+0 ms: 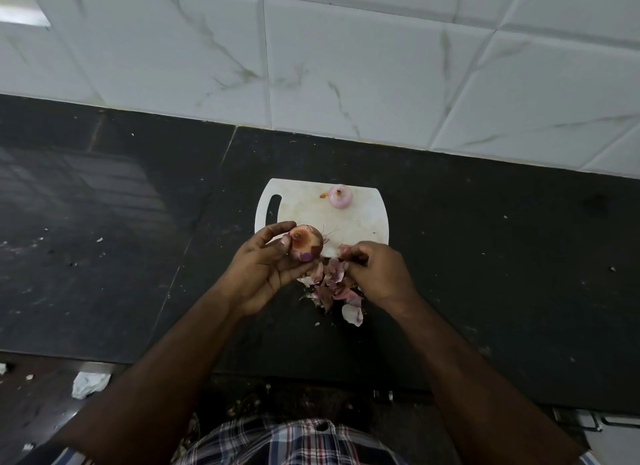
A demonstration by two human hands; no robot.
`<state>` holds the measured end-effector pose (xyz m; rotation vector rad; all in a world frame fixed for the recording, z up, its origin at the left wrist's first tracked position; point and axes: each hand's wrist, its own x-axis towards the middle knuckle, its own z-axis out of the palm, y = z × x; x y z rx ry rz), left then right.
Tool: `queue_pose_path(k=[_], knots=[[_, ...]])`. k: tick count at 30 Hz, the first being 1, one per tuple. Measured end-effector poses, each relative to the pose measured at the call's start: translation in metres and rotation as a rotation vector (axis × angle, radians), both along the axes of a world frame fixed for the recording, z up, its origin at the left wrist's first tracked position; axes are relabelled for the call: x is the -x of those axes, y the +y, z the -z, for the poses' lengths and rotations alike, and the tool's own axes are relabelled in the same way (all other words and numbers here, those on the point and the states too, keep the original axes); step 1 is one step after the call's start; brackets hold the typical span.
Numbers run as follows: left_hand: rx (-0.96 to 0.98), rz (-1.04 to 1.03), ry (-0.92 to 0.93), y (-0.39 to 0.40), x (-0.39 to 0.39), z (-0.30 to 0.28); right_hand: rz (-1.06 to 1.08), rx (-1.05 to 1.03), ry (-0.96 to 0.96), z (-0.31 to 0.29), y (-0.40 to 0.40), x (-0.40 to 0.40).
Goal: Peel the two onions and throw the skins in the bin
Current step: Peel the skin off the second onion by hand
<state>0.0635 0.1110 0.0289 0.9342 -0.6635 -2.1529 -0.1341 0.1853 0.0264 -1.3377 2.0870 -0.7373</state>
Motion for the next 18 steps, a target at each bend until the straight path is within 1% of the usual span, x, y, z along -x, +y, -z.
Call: queue_pose_path(k=[2,3,6,8,11,15,18], knots=[[-0.025,0.012,0.002,0.001,0.001,-0.002,-0.070,-0.051,0.021,0.000,0.001,-0.001],[-0.030,0.021,0.000,0.001,0.001,-0.002,-0.071,-0.045,-0.003,-0.002,0.000,-0.002],[-0.018,0.051,-0.015,0.003,0.002,-0.001,0.023,0.087,-0.217,-0.014,-0.006,-0.006],[0.009,0.081,-0.020,0.004,0.003,-0.001,0.029,0.125,-0.292,-0.020,-0.010,-0.010],[0.063,0.115,-0.039,0.006,0.005,-0.002,-0.013,0.115,-0.229,-0.024,-0.012,-0.020],[0.128,0.116,-0.100,0.006,0.007,-0.003,0.025,0.192,-0.166,-0.021,-0.011,-0.026],[0.147,0.108,-0.124,0.006,0.007,-0.004,0.015,0.247,-0.046,-0.021,-0.010,-0.030]])
